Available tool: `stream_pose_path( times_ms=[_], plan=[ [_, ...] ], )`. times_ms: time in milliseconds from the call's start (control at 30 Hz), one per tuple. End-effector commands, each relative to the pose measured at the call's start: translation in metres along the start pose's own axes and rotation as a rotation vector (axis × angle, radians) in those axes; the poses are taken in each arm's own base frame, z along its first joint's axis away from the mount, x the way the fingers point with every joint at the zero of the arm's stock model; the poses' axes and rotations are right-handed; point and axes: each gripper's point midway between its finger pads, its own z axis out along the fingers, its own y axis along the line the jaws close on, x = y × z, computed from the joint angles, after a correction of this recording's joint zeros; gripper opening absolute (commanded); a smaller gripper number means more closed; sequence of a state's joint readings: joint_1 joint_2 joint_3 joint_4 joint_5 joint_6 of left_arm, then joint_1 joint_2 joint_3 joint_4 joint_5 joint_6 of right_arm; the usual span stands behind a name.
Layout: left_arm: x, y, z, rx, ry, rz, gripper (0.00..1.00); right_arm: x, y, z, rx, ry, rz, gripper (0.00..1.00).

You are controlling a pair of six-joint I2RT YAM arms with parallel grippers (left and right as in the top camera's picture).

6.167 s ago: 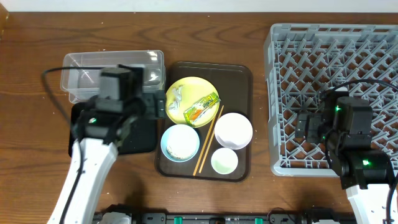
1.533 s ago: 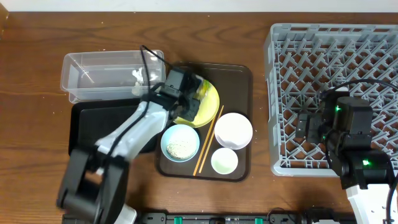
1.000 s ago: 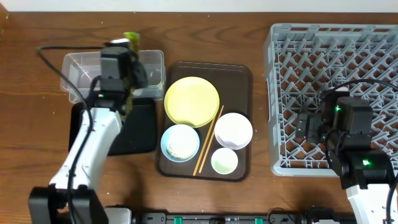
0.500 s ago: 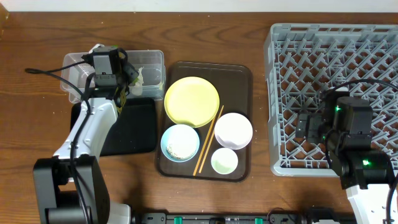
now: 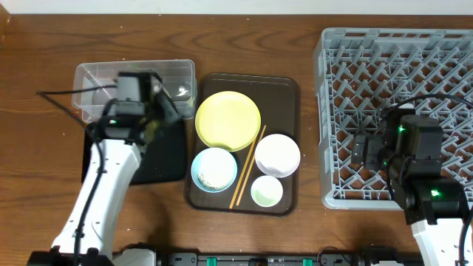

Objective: Sort waste into correct bins and load items into the dishwasher rack
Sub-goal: 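Grasp the rim of the light-blue rice bowl with left gripper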

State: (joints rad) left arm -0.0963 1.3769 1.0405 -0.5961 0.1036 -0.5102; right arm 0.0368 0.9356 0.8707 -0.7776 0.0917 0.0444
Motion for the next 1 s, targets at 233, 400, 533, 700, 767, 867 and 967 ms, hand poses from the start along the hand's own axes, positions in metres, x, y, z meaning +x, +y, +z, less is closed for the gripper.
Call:
stream_pose_path(
  times_ms=[233, 400, 533, 700, 767, 867, 967],
  plan=[
    [0.103, -0.038, 0.014, -0.007, 0.299, 0.254, 0.45, -0.008, 0.003, -0.006, -0.003, -0.025, -0.008, 0.99],
    [0.137, -0.055, 0.024, -0.006, 0.369, 0.358, 0.45, -0.007, 0.004, -0.006, -0.005, -0.021, -0.008, 0.99],
    [0.162, -0.060, 0.033, -0.026, 0.423, 0.400, 0.45, -0.007, 0.004, -0.006, -0.005, -0.022, -0.008, 0.99],
    [0.185, -0.063, 0.042, -0.052, 0.471, 0.451, 0.45, -0.007, 0.004, -0.006, -0.005, -0.021, -0.008, 0.99],
    [0.193, -0.062, 0.047, -0.064, 0.490, 0.467, 0.44, -0.007, 0.004, -0.006, -0.005, -0.021, -0.008, 0.99],
    [0.203, -0.060, 0.054, -0.082, 0.516, 0.487, 0.38, -0.007, 0.004, -0.006, -0.005, -0.021, -0.008, 0.99],
    [0.212, -0.055, 0.061, -0.108, 0.543, 0.498, 0.34, -0.007, 0.004, -0.006, -0.005, -0.021, -0.008, 0.99]
  ],
)
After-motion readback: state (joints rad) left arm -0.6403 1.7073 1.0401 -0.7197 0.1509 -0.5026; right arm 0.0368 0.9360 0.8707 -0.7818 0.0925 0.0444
